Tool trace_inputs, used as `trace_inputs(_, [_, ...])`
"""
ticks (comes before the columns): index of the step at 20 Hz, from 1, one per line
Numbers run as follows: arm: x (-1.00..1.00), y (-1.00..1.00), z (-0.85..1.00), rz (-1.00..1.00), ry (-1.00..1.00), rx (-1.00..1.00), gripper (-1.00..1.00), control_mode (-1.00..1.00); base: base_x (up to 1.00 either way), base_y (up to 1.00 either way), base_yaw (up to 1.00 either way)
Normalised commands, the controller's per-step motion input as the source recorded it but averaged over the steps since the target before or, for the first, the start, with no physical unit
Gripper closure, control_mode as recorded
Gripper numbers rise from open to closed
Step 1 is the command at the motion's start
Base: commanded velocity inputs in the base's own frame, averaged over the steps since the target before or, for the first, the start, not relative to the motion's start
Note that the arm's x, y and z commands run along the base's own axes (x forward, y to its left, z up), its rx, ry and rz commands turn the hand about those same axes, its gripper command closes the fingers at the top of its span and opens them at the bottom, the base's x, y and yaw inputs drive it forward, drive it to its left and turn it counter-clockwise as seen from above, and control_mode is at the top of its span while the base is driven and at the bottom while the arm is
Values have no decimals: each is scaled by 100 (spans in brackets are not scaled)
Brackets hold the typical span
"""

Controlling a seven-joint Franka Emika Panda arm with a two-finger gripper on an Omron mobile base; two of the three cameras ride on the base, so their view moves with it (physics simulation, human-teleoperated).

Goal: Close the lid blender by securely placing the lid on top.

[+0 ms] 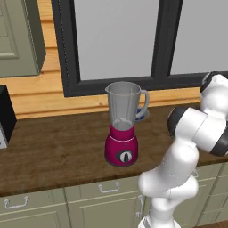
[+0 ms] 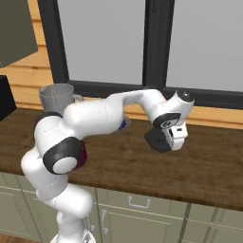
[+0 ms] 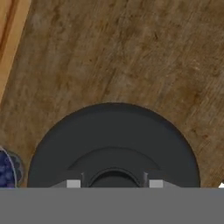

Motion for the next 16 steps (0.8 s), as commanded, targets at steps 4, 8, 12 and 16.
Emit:
trace_inputs(4, [0,98,100,-5,-15,0,100,-100,0,0,0])
trace_inputs(8, [2,100,100,-6,-16,0,100,-100,0,0,0])
trace_inputs(12, [6,100,100,-6,-15,0,100,-100,0,0,0])
trace_inputs(16, [11,100,100,-6,-9,0,100,-100,0,0,0])
